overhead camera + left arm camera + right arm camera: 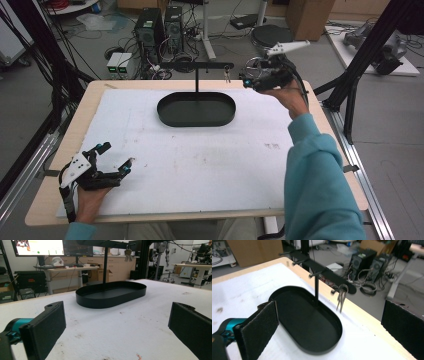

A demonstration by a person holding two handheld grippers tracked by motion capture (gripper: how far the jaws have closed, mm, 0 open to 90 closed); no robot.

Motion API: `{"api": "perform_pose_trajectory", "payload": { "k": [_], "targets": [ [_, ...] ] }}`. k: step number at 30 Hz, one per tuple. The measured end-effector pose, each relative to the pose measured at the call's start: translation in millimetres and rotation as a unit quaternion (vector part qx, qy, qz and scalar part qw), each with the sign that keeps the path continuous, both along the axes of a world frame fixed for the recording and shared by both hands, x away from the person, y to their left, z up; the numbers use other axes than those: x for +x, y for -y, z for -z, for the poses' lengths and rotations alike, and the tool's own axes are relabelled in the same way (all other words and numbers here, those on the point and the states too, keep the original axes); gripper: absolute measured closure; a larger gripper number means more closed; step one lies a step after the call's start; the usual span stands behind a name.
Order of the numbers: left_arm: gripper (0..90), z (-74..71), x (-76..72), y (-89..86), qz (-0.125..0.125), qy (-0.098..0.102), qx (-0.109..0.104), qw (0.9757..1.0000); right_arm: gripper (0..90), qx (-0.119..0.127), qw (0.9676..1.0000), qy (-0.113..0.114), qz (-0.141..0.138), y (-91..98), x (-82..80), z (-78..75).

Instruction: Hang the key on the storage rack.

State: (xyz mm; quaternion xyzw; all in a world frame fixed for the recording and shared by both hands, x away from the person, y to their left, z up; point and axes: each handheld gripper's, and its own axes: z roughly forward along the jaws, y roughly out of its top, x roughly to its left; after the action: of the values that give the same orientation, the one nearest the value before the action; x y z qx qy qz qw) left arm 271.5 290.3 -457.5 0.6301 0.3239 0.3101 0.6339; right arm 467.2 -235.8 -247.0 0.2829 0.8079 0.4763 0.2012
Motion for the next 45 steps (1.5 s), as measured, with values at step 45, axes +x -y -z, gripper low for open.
{"api": "perform_pose_trajectory", "payload": {
  "k": [45],
  "targets": [
    [1.7,0.0,-0.5,1.9,0.001,0.001,0.004,1.0000,0.4,0.138,0.9787,0.127,0.082,82.1,-154.6,202.1]
  ]
}}
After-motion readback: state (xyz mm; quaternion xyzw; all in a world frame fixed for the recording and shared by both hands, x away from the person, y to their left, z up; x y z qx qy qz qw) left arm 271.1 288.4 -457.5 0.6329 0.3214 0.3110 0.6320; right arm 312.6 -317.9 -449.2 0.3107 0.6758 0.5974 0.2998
